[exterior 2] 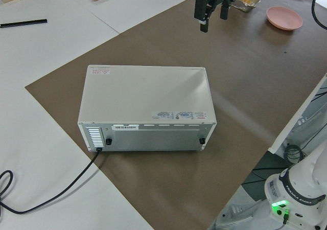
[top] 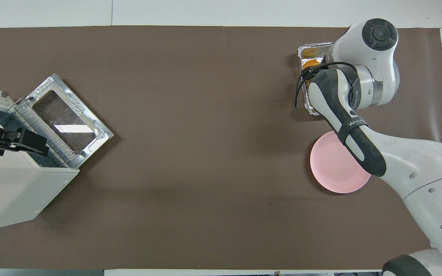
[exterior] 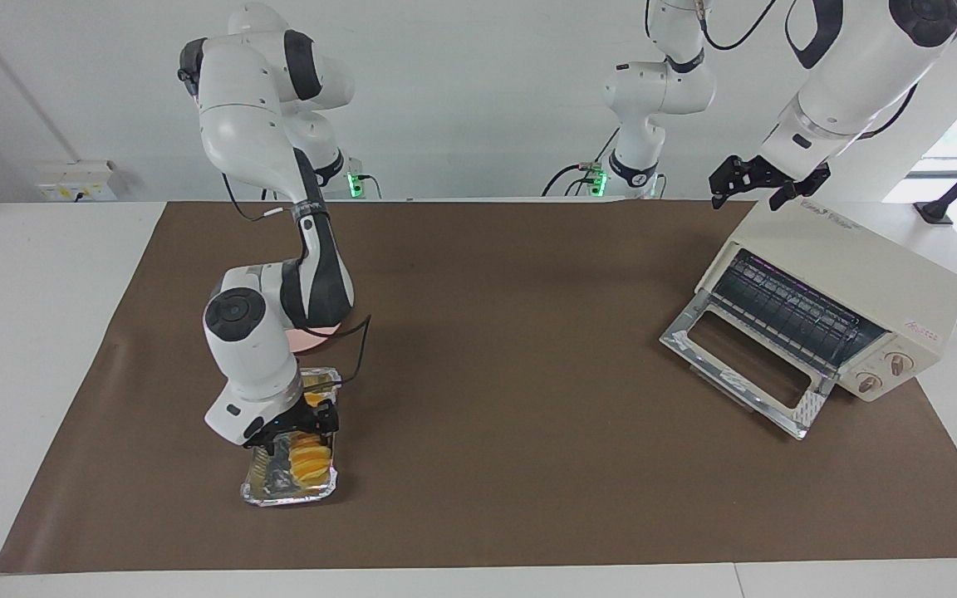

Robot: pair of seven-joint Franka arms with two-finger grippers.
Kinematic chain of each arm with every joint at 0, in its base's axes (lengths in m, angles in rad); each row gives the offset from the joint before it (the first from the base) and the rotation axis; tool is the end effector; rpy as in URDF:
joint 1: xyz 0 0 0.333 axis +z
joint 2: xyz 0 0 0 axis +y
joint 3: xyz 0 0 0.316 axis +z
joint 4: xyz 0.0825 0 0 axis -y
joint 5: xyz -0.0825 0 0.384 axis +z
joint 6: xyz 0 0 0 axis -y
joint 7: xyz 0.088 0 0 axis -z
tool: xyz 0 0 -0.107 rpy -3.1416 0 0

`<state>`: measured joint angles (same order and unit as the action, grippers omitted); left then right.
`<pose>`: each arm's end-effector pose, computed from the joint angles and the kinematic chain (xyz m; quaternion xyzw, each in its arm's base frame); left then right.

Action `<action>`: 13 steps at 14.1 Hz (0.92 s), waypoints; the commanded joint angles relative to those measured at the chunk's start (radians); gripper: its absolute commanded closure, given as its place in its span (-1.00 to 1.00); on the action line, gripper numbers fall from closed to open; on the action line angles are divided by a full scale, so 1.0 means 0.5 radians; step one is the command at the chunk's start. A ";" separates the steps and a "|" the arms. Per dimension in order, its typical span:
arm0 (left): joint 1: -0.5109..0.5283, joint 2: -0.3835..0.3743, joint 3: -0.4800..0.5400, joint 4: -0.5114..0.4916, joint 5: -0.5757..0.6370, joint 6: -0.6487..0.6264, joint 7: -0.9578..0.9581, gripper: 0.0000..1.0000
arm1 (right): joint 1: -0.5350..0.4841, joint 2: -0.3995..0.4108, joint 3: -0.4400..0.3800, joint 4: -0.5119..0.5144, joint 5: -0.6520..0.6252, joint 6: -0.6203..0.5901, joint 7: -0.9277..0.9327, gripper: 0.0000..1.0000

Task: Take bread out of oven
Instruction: 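Grasp the bread rolls in the tray with the right gripper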

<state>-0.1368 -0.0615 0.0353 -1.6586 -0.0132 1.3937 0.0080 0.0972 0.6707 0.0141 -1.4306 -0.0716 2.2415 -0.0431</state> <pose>0.5108 -0.0531 0.6033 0.9933 -0.0551 -0.1018 0.0029 0.7320 0.0776 0.3126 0.9927 0.0952 0.0709 0.0229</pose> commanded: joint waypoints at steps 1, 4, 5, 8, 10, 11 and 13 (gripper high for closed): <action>0.031 -0.036 -0.025 -0.021 0.032 -0.023 0.027 -1.00 | -0.029 -0.031 0.015 -0.069 -0.019 0.064 0.046 0.86; 0.031 -0.036 -0.022 -0.021 0.029 -0.023 0.027 -1.00 | -0.035 -0.031 0.015 -0.056 -0.016 0.082 0.043 1.00; 0.031 -0.036 -0.025 -0.021 0.029 -0.023 0.027 -1.00 | -0.038 -0.031 0.018 -0.047 -0.016 0.064 0.040 1.00; 0.031 -0.036 -0.022 -0.021 0.032 -0.023 0.027 -1.00 | -0.044 -0.056 0.018 0.023 -0.038 -0.067 0.022 1.00; 0.031 -0.036 -0.022 -0.021 0.032 -0.023 0.027 -1.00 | -0.041 -0.120 0.018 0.066 -0.038 -0.230 0.016 1.00; 0.031 -0.036 -0.022 -0.021 0.029 -0.023 0.027 -1.00 | -0.035 -0.163 0.021 0.063 -0.035 -0.310 0.016 1.00; 0.031 -0.036 -0.025 -0.021 0.029 -0.023 0.027 -1.00 | -0.032 -0.304 0.024 0.033 -0.025 -0.497 0.016 1.00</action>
<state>-0.1367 -0.0615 0.0353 -1.6586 -0.0132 1.3936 0.0080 0.0858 0.5953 0.0163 -1.3869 -0.0715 2.0715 -0.0397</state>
